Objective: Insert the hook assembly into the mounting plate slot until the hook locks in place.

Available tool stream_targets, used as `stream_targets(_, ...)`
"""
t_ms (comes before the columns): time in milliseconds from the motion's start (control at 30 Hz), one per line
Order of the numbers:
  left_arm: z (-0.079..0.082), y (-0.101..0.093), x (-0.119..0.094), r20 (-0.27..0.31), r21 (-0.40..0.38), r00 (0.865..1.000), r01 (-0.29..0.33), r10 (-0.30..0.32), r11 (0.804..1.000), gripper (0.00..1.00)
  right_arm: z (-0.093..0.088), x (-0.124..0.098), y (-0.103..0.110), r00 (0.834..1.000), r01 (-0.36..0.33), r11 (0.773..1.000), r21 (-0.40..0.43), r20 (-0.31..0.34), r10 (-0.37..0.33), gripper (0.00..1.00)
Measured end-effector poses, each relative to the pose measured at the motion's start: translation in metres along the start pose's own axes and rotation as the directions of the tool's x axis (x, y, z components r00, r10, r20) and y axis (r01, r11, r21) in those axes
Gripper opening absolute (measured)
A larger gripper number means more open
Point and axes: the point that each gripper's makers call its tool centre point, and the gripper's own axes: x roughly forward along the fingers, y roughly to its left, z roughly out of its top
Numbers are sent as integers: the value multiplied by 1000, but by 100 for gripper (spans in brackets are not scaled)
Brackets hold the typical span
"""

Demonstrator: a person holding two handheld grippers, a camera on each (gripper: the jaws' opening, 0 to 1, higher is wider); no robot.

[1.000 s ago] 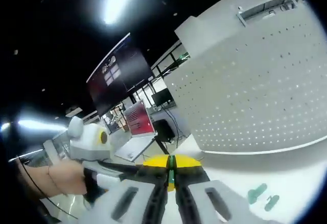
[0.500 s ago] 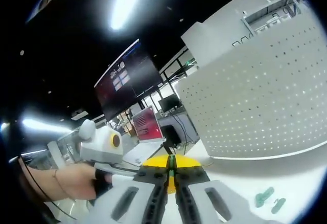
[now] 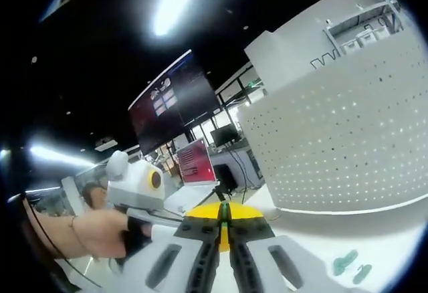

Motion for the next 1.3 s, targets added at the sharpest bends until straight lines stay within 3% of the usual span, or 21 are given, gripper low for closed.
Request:
stream_targets(433, 5, 1, -2, 24, 23, 1000, -8, 8, 1000, 1, 2, 1, 1, 1000, 5, 1000, -21, -30, -6, 0)
stream_targets(533, 7, 3, -4, 37, 47, 999, -24, 23, 999, 1, 8, 0, 0, 1000, 0, 1000, -3, -21, 0, 8)
stream_targets(733, 15, 9, -9, 75, 93, 996, -56, 49, 994, 1, 13, -4, 2, 999, -27, 1000, -1, -47, 27, 10)
stream_targets(900, 24, 5, -10, 108, 173, 993, -66, 48, 983, 1, 7, -1, 6, 996, -43, 999, 11, -72, 44, 10)
stream_targets(1100, 28, -8, -7, 117, 293, 993, -66, 32, 954, 1, 4, 5, 6, 996, -41, 998, 56, -75, 45, 10)
stream_targets(1300, 33, -11, -8, 142, 327, 990, -72, 26, 942, 1, 5, 7, 7, 996, -43, 995, 85, -70, 49, 8)
